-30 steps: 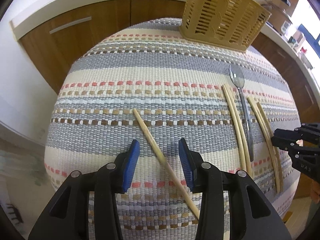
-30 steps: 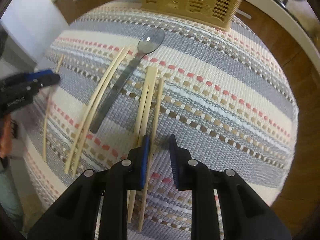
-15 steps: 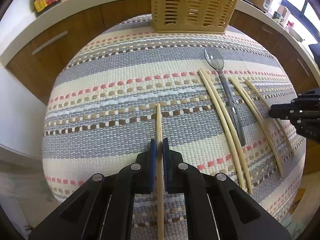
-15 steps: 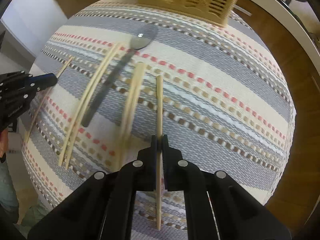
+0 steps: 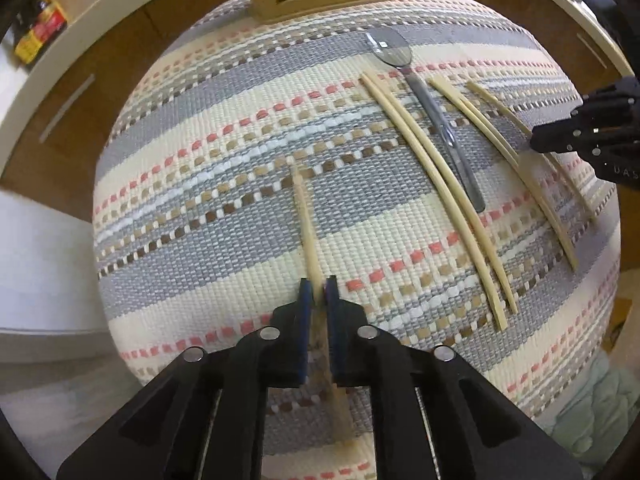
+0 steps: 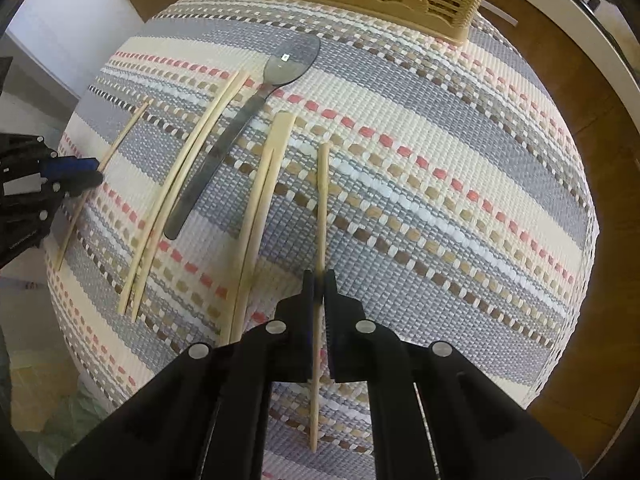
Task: Organize utensils
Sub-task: 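Lift both held chopsticks and carry them over the yellow basket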
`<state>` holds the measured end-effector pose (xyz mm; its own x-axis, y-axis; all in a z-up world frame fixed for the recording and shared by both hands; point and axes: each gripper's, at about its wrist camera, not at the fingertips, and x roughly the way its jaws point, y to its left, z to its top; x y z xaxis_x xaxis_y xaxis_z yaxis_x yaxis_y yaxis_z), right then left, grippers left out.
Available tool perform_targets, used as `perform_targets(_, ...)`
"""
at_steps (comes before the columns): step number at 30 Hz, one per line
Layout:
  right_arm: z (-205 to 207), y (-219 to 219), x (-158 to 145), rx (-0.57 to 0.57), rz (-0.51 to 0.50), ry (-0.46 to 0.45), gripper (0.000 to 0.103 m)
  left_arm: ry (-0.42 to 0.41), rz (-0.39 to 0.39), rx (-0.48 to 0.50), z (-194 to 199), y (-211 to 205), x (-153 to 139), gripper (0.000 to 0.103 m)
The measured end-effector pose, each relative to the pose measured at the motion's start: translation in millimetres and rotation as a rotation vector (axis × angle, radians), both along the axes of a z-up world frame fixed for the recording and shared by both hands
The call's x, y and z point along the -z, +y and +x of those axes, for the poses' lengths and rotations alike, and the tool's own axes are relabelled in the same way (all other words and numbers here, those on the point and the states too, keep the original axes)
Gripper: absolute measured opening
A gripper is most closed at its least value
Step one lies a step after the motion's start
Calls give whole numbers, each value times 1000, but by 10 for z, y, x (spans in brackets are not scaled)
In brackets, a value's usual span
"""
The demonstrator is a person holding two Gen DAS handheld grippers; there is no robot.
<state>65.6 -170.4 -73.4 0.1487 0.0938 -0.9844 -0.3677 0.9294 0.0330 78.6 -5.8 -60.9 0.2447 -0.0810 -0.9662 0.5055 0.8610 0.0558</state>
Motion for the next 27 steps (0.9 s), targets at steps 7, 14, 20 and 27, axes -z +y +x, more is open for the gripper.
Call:
perform_targets(7,-134,-91,-274,20,104,-91,3,-136,-180,-59,-47,11,-302,4)
perform_targets(14,-114,-320,-795,34,235,-249,3,-352,-429,-108,-45,91,-962,4)
perform_targets(20,25,-470,-1320,69,337,-438,3,-537,-572,-117,123,-5,-1485,4)
perform_targets(27,301,-579,-1871,84,453,-631,3,-732,-667,-122,305,-177,-1968,4)
